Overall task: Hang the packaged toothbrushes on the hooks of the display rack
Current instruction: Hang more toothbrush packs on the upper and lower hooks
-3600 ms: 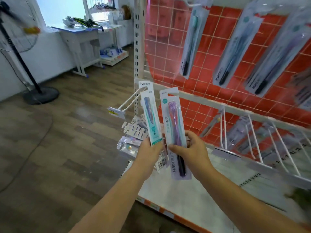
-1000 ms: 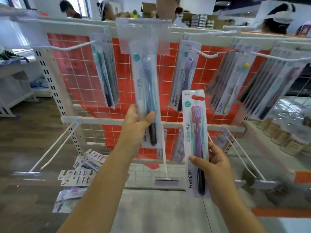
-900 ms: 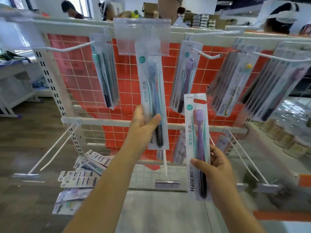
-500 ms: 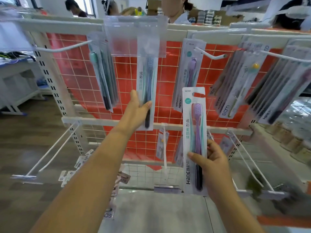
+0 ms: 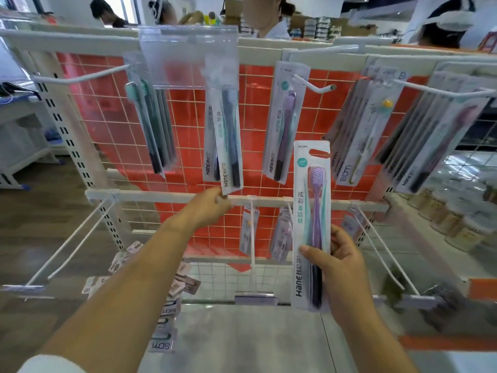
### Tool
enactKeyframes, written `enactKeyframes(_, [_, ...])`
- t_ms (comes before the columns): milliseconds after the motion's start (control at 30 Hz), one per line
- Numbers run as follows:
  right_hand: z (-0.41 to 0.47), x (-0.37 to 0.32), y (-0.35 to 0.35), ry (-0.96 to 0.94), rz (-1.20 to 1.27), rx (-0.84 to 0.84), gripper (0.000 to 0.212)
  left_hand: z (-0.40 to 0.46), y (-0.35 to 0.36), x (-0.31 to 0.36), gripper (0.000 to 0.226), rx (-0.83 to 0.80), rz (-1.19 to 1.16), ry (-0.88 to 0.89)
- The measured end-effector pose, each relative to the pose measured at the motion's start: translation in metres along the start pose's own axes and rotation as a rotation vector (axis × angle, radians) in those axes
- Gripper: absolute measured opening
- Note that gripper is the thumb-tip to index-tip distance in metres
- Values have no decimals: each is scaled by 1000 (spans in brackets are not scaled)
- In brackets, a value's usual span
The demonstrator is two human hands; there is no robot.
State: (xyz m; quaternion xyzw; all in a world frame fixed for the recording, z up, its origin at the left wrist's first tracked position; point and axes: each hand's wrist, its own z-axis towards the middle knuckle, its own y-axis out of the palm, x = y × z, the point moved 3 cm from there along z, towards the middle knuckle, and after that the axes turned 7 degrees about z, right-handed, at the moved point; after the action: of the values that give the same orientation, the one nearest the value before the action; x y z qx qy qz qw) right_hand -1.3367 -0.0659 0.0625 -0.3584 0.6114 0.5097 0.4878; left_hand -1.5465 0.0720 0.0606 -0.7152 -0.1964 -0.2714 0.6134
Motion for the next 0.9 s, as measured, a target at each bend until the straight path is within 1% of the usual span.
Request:
enactKeyframes(67, [-2, 0, -2, -8, 4, 10, 37, -6, 13, -14, 30, -81, 237, -26])
enactKeyframes(133, [-2, 2, -4, -14, -7, 22, 37, -14, 16, -17, 29, -99, 406, -23])
enactKeyframes(233, [-2, 2, -3, -36, -26, 18, 38, -24, 9, -3, 28, 15, 621, 61])
enactKeyframes(300, [-1, 0, 1, -55, -45, -1, 38, -30, 5, 10, 28, 85, 703, 117])
enactKeyframes(500, [7, -15, 17, -132, -73, -57, 36, -45, 4, 26, 35, 73, 784, 131])
enactKeyframes(667, [6, -42, 38, -291, -122, -162, 29, -49, 10, 28, 36, 15, 764, 123])
enactKeyframes(767, [12, -51, 46, -375, -125, -188, 27, -49, 11, 28, 35, -4, 761, 116])
enactKeyframes(800, [14, -52, 47, -401, -129, -180, 26, -48, 12, 27, 34, -6, 752, 118])
enactKeyframes(867, [19, -50, 46, -464, -171, -111, 23, -47, 13, 25, 34, 0, 735, 132])
enactKeyframes(900, [23, -46, 44, -483, -189, -55, 29, -46, 14, 24, 34, 1, 731, 137])
